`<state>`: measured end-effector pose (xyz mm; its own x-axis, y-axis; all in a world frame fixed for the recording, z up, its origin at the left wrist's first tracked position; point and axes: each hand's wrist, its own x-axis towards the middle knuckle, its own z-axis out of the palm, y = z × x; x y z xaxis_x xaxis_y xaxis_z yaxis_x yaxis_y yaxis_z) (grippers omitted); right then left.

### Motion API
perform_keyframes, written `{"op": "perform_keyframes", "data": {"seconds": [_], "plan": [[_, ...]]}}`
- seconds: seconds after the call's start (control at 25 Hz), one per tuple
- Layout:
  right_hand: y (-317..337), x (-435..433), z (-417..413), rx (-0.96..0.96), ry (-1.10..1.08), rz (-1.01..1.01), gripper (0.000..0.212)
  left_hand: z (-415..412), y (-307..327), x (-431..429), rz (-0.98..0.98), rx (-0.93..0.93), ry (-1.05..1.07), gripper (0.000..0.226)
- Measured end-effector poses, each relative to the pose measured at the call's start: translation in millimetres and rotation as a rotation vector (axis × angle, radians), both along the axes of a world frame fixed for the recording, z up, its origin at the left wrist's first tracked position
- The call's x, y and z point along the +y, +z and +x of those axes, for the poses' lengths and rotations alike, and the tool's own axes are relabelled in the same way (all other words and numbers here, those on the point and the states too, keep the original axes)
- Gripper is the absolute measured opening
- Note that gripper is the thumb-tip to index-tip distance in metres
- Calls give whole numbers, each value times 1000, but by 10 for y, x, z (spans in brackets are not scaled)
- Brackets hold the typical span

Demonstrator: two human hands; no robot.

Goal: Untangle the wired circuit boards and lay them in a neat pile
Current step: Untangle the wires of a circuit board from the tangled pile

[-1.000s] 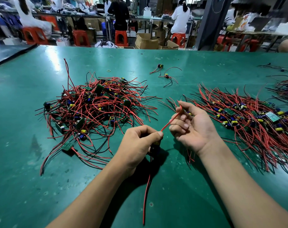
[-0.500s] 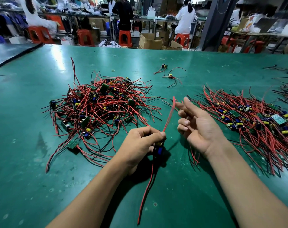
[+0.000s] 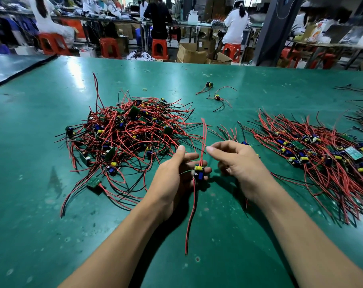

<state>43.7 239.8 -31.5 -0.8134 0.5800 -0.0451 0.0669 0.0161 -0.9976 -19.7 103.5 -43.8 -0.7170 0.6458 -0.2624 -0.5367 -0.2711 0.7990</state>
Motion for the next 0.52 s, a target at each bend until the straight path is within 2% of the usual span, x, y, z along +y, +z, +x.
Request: {"op": "perform_keyframes", "data": {"seconds": [0.12,0.16,0.36,0.44,0.52], "plan": [[-36,-137,-2,-176,102,535,30,-31,-17,-6,-38,0,10,53],[-47,-175,-6,-202,108,652,30,-41,-27,-6,-41,-7,10,55],[-52,-158,-13,-116,56,680,10,-58,-57,-9,47,-17,-29,58],[-69,-77,-30,-97,-52,684,7,-44,-84,10,26,21,-27,49],[-66,41,-12,-114,-200,700,4,8,-91,23,-56,157,-36,30]]}}
